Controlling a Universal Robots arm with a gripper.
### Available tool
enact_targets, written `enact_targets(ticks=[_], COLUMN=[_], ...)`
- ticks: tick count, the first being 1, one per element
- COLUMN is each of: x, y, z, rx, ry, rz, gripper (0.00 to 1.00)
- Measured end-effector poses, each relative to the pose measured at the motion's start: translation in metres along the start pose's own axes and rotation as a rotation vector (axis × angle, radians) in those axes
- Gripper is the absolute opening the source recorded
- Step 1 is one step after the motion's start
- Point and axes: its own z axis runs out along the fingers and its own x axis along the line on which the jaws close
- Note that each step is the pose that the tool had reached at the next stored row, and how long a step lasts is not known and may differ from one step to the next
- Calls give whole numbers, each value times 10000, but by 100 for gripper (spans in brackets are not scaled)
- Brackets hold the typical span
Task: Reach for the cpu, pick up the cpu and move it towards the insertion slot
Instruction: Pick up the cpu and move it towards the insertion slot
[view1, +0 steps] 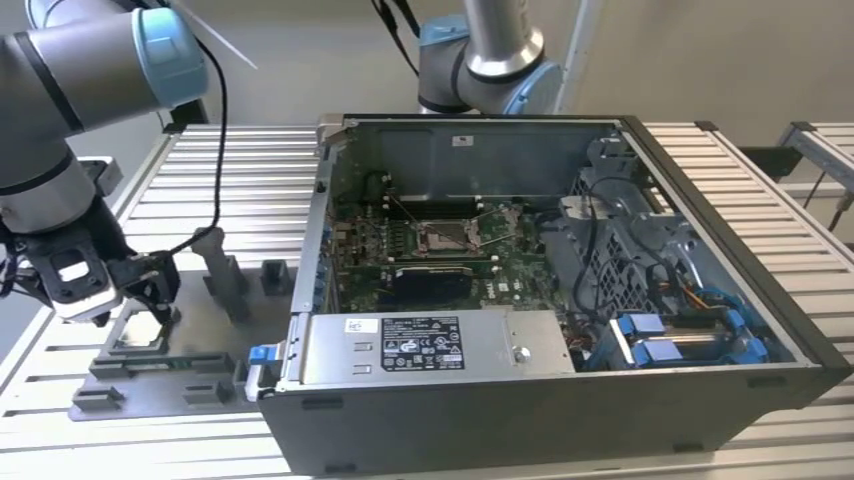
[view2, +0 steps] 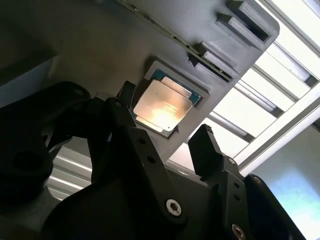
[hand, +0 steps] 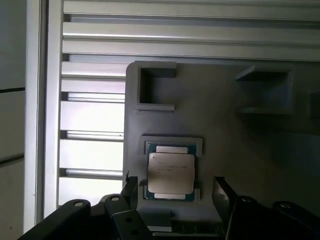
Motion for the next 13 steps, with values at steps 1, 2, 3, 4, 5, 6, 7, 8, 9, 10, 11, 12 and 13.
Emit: enact_targets(ticks=[1,2,3,4,5,6,7,8,9,10,11,12,13], x=[0,-1,-1,-1,0,1,3,6,6,7,8,9,9], y=[-1,-2,-2,-2,-2,-1,0,1,1,4,6,10,11], z=[18,37,51,66,79,93,103,114,122,130,136,144,150], rx=[2,3,4,6,7,10,13,14,15,15,16,17,17], ry=[1,-1,-1,0,0,-1,0,0,-1,-1,-1,-1,-1], rz=[0,0,2,4,6,10,13,16,17,21,24,27,28], gripper=[100,100,100,100,100,100,100,100,100,100,100,100,100])
